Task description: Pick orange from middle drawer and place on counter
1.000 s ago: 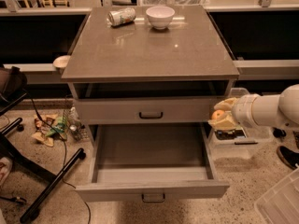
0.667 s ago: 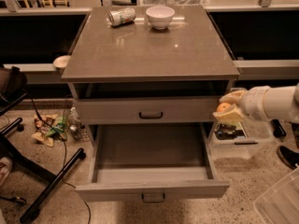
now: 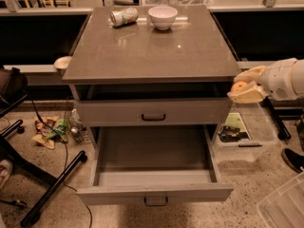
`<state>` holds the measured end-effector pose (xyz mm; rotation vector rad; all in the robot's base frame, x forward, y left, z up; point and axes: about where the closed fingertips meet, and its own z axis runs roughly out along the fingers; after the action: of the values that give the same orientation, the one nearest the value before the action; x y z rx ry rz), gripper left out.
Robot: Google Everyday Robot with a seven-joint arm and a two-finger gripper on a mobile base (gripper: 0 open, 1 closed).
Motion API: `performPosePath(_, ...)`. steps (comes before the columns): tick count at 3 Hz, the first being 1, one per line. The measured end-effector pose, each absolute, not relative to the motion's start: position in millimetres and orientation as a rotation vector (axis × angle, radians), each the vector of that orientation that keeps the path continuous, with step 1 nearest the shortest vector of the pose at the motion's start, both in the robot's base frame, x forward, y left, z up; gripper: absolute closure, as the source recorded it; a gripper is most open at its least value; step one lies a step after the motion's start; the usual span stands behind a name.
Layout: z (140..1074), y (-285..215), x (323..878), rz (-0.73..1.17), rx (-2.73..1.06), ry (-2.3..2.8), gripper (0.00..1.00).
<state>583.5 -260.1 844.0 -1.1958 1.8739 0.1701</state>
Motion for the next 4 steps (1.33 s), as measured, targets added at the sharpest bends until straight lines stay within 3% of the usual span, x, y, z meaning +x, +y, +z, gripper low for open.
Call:
performPosePath(1,845,-260,584,0.169,-1.196,1.872,1.00)
performPosePath(4,916,-250,630,0.470,-0.946,1.745,1.00)
